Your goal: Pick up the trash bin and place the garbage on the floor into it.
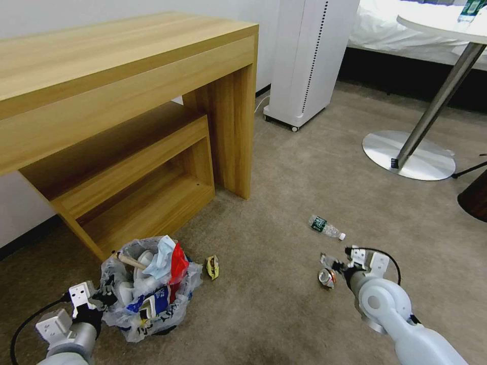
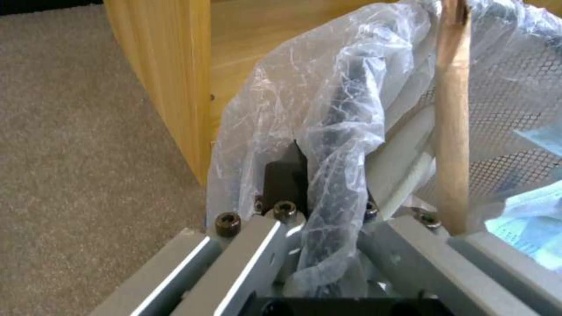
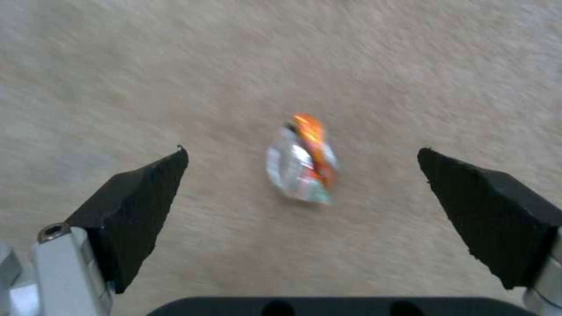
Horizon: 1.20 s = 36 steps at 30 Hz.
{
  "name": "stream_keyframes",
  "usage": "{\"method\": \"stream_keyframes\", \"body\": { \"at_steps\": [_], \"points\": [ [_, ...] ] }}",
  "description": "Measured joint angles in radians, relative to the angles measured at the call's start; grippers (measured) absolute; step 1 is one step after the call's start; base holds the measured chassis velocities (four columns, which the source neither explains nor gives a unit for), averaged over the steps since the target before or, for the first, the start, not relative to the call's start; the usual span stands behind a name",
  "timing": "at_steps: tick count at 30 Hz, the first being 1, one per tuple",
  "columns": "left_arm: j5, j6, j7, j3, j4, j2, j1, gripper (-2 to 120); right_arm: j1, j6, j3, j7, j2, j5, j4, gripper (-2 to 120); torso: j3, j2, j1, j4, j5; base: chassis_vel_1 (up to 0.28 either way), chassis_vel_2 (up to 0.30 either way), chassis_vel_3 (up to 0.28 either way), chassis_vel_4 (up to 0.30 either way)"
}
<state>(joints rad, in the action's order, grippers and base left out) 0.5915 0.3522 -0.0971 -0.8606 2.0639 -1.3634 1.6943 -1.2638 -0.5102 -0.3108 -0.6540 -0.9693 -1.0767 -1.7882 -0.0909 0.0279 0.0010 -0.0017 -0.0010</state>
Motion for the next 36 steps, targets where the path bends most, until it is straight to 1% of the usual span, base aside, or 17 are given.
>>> {"method": "stream_keyframes", "body": {
  "at_steps": [1,3,4,7,9,11,12,15,16,18,23,26,32,33,34,35,36],
  "points": [
    [0.0,0.0,0.0,0.0,0.0,0.0,0.0,1,0.0,0.0,0.0,0.0,0.0,0.0,0.0,100,0.0,0.0,0.0,0.0,0.0,0.0,0.0,0.0,0.0],
    [-0.001,-0.001,0.001,0.001,-0.003,-0.001,-0.004,1,0.0,-0.006,0.014,0.02,0.008,0.039,0.051,100,0.0,0.0,0.0,-0.0002,-0.0001,0.0,0.0,0.0,0.0],
    [-0.001,-0.001,0.001,0.001,-0.003,-0.001,-0.004,1,0.0,-0.006,0.014,0.02,0.008,0.039,0.051,100,0.0,0.0,0.0,-0.0002,-0.0001,0.0,0.0,0.0,0.0],
    [-0.001,-0.003,0.002,0.0,-0.007,-0.001,-0.007,1,0.032,-0.014,0.059,0.068,0.02,0.091,0.135,100,0.0,0.0,0.0,0.0,-0.0002,0.0,0.0,0.0,0.0],
    [0.0,-0.003,0.002,0.0,-0.007,-0.001,-0.007,1,0.037,-0.014,0.066,0.074,0.021,0.097,0.143,100,0.0,0.0,0.0,0.0,-0.0002,0.0,0.0,0.0,0.0],
    [0.001,-0.004,0.002,-0.003,-0.009,-0.003,-0.008,1,0.077,-0.004,0.121,0.129,0.023,0.143,0.211,100,0.0,0.0,0.0,0.0,-0.0001,0.0,0.0,0.0,0.0],
    [0.001,-0.004,0.002,-0.003,-0.009,-0.003,-0.008,1,0.077,-0.004,0.121,0.129,0.023,0.143,0.211,100,0.0,0.0,0.0,0.0,-0.0001,0.0,0.0,0.0,0.0],
    [0.0,-0.007,0.002,-0.003,-0.011,-0.011,-0.008,1,0.138,0.011,0.182,0.16,0.01,0.18,0.284,100,0.0,0.0,0.0,0.0,-0.0002,0.0,0.0,0.0,0.0],
    [0.0,-0.007,0.002,-0.003,-0.011,-0.011,-0.008,1,0.138,0.011,0.182,0.16,0.01,0.18,0.284,100,0.0,0.0,0.0,0.0,-0.0002,0.0,0.0,0.0,0.0],
    [0.0,-0.009,0.002,-0.006,-0.011,-0.014,-0.006,1,0.183,0.026,0.223,0.181,-0.001,0.213,0.339,100,0.0,0.0,0.0,0.0002,-0.0002,0.0,0.0,0.0,0.0],
    [0.0,-0.012,0.003,-0.01,-0.011,-0.015,-0.004,1,0.221,0.049,0.26,0.2,-0.008,0.243,0.387,100,0.0,0.0,0.0,0.0,-0.0003,0.0,0.0,0.0,0.0],
    [0.0,-0.013,0.003,-0.014,-0.002,-0.019,0.002,1,0.257,0.066,0.3,0.217,-0.022,0.27,0.436,100,0.0,0.0,0.0,0.0,-0.0003,0.0,0.0,0.0,0.0],
    [0.0,-0.013,0.002,-0.016,0.005,-0.023,0.007,1,0.277,0.084,0.324,0.226,-0.033,0.293,0.474,99,0.0,0.0,0.0,-0.0001,-0.0003,0.0,0.0,0.0,0.0],
    [0.0,-0.013,0.002,-0.016,0.006,-0.023,0.008,1,0.28,0.087,0.327,0.229,-0.035,0.299,0.482,97,0.0,0.0,0.0,0.0,-0.0002,0.0,0.0,0.0,0.0],
    [-0.001,-0.013,0.001,-0.016,0.007,-0.024,0.009,1,0.283,0.095,0.329,0.234,-0.037,0.31,0.498,93,0.0,0.0,0.0,0.0,-0.0004,0.0,0.0,0.0,0.0],
    [-0.001,-0.013,0.001,-0.016,0.007,-0.024,0.009,1,0.283,0.095,0.329,0.234,-0.037,0.31,0.498,93,0.0,0.0,0.0,0.0,-0.0004,0.0,0.0,0.0,0.0],
    [-0.002,-0.013,0.001,-0.016,0.009,-0.025,0.009,1,0.285,0.104,0.33,0.238,-0.038,0.318,0.509,88,0.0,0.0,0.0,-0.0001,-0.0002,0.0,0.0,0.0,0.0]
  ]
}}
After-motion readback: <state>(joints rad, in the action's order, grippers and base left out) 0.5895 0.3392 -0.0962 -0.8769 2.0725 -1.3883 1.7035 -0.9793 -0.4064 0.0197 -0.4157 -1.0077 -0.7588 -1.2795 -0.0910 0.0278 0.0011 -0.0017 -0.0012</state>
